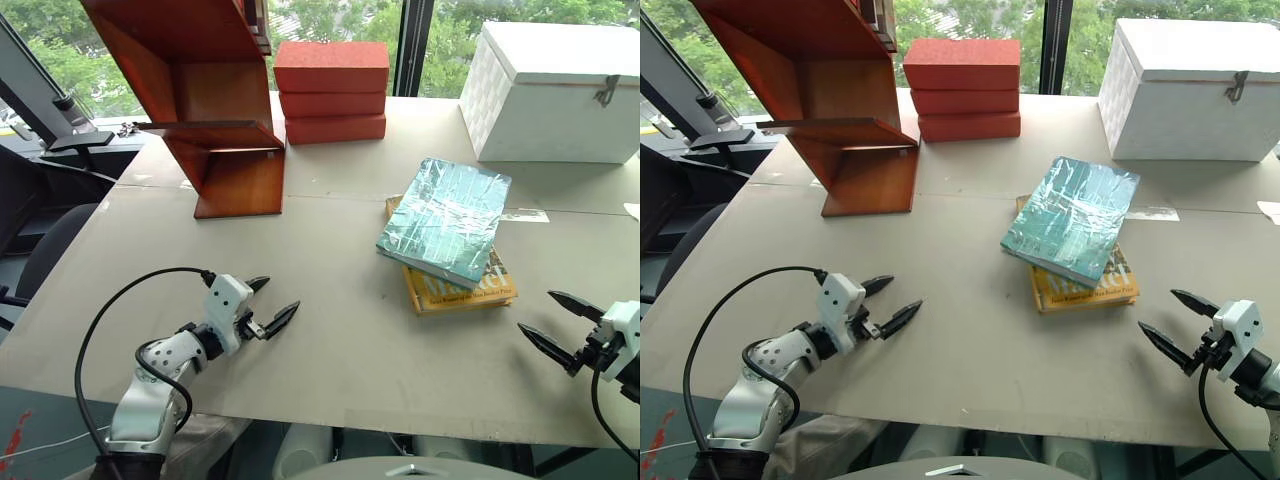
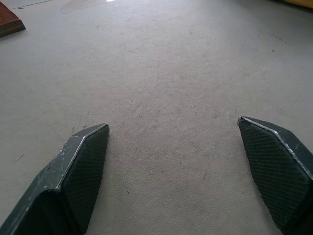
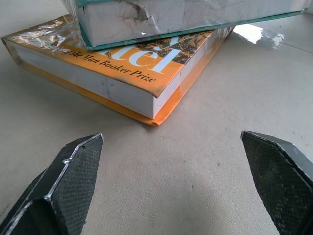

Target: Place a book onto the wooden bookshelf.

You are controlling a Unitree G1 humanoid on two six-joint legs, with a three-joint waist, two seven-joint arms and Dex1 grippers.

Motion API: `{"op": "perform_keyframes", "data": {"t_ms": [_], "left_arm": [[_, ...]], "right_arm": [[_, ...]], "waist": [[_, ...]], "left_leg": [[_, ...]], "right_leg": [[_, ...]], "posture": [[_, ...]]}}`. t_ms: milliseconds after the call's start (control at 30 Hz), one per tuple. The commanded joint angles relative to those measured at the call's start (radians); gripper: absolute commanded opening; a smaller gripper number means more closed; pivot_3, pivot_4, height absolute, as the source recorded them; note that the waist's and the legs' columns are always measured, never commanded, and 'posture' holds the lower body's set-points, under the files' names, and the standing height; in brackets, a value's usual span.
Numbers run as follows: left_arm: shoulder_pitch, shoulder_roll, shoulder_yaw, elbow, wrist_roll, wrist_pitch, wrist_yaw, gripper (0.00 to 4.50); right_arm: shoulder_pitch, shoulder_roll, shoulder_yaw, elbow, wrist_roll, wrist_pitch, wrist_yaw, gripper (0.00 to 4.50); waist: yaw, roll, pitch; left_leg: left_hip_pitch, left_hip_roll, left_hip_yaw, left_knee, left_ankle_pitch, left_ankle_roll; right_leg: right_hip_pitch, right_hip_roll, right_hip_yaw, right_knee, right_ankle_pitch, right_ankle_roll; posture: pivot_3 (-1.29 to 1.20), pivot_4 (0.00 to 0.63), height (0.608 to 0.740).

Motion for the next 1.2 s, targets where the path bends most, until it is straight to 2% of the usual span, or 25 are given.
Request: {"op": "perform_keyframes", "data": {"t_ms": [33, 900, 1067, 1200], "left_arm": [[0.01, 0.014, 0.031, -0.021, -0.005, 0.009, 0.003, 4.38], [-0.052, 0.018, 0.046, 0.011, -0.031, 0.02, -0.044, 4.38], [-0.188, 0.039, 0.04, 0.018, -0.164, 0.249, -0.099, 4.38], [-0.429, 0.054, -0.028, 0.162, -0.253, 0.481, -0.222, 4.38]], "right_arm": [[-0.014, -0.014, -0.027, -0.001, 0.016, 0.001, 0.008, 4.5], [-0.011, -0.015, -0.033, -0.064, 0.018, 0.048, -0.016, 4.5], [0.028, -0.031, -0.05, -0.159, 0.083, 0.114, 0.012, 4.5], [0.089, -0.059, -0.09, -0.292, 0.193, 0.212, 0.051, 4.5]], "waist": [[0.0, 0.0, 0.0], [0.002, -0.002, 0.001], [0.005, -0.002, 0.001], [0.005, -0.002, 0.002]], "left_leg": [[0.0, 0.0, 0.0, 0.0, 0.0, 0.0], [-0.002, 0.0, 0.0, 0.0, 0.0, 0.0], [-0.002, 0.0, 0.0, 0.0, 0.0, 0.0], [-0.004, 0.0, -0.002, 0.001, 0.0, 0.0]], "right_leg": [[0.0, 0.0, 0.0, 0.0, 0.0, 0.0], [-0.001, 0.0, 0.0, -0.001, 0.0, 0.0], [-0.001, 0.0, -0.001, 0.0, 0.0, 0.0], [-0.001, 0.001, -0.003, 0.0, 0.002, 0.003]], "posture": [[0.0, 0.15, 0.74], [0.0, 0.15, 0.74], [0.0, 0.15, 0.74], [0.0, 0.15, 0.74]]}}
